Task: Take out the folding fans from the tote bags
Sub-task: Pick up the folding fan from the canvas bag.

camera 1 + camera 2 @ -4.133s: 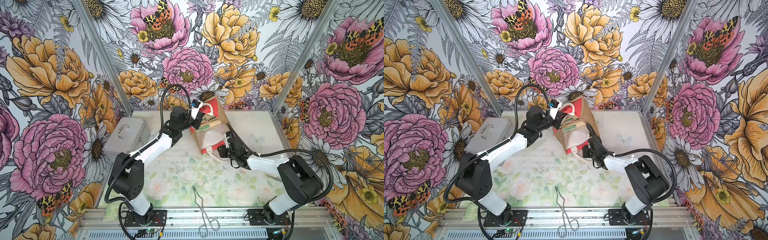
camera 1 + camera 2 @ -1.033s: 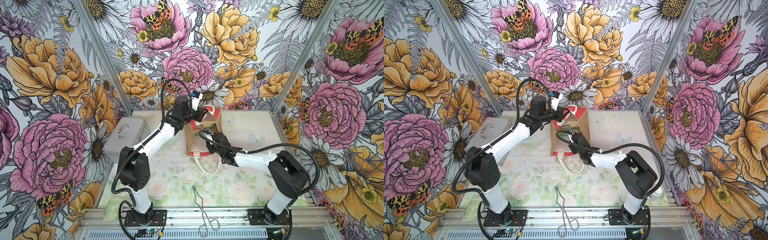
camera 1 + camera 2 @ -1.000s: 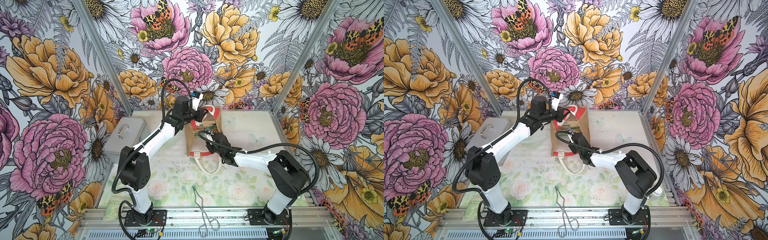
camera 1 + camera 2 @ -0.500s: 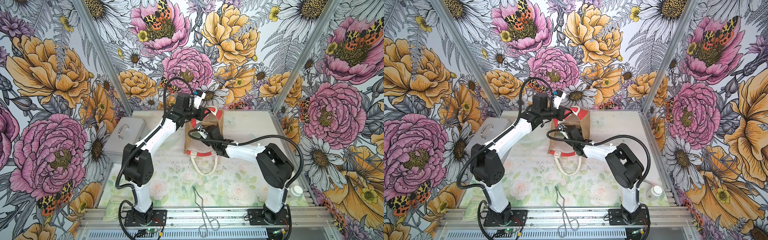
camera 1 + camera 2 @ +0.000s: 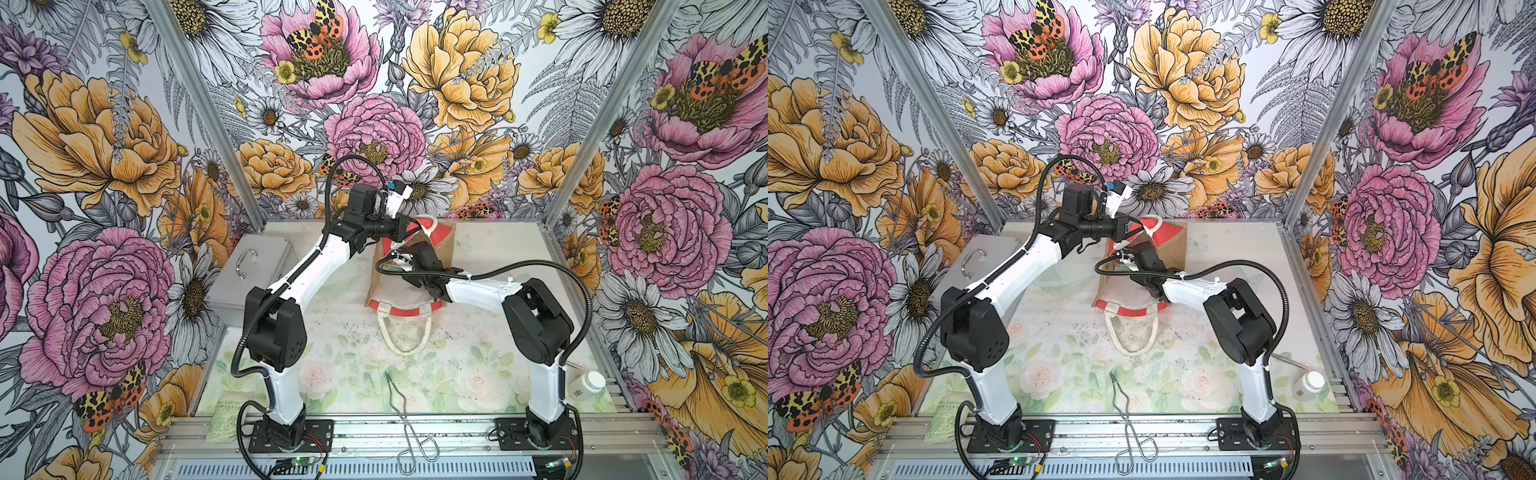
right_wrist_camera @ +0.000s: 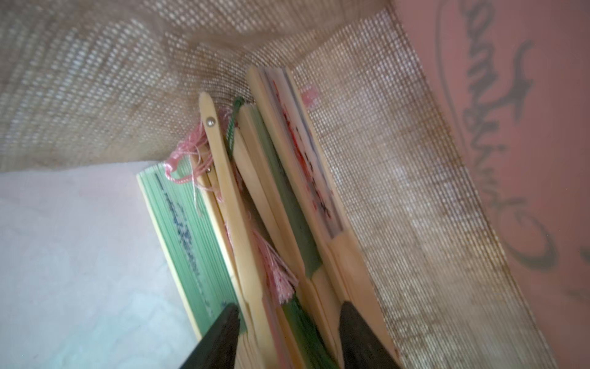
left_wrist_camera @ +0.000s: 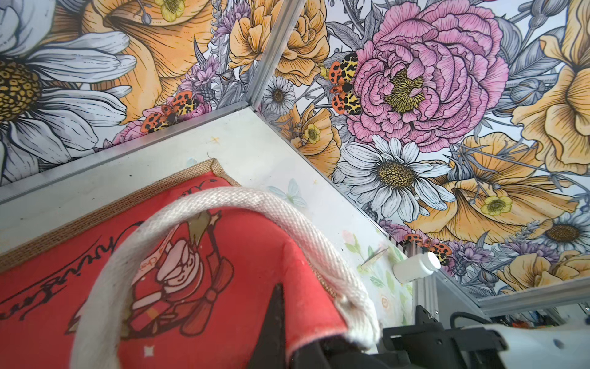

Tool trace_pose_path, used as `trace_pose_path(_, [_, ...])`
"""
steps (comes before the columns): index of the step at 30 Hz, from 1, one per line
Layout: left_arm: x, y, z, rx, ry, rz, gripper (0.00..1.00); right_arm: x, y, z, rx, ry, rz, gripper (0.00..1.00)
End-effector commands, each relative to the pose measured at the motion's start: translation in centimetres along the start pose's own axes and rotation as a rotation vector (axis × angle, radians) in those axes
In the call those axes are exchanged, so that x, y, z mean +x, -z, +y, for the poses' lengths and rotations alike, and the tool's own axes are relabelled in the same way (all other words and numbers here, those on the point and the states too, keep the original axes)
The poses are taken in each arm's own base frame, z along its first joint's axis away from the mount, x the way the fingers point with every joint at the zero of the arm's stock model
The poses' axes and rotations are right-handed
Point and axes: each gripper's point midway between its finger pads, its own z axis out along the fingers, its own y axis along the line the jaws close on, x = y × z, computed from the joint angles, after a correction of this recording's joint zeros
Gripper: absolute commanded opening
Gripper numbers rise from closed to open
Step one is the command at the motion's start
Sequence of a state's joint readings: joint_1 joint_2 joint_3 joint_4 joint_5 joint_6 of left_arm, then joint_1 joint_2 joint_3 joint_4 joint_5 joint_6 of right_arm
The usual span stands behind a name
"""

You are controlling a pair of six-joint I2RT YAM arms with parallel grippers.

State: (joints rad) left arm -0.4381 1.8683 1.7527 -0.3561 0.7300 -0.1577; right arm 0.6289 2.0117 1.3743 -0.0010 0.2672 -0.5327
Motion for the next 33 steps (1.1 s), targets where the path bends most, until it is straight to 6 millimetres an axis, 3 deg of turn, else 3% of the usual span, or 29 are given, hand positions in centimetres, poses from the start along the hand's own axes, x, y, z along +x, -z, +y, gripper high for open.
trace_pose_path(1, [-2.2, 0.8, -3.3, 0.115, -0.073, -0.036, 0.0, 0.5, -1.1, 0.0, -0.015, 0.017, 0.025, 0.51])
trace_pose_path(12, [-1.9, 0.8, -3.4, 0.111, -0.074, -0.018, 0.0, 1.9, -2.2, 1.1, -0.052, 0.03, 0.072, 0.4])
trace_pose_path(33, [-1.1, 1.1, -3.6, 0.095, -0.084, 0.013, 0.0, 2.4, -2.3, 2.0, -0.114, 0.024, 0.075, 0.04])
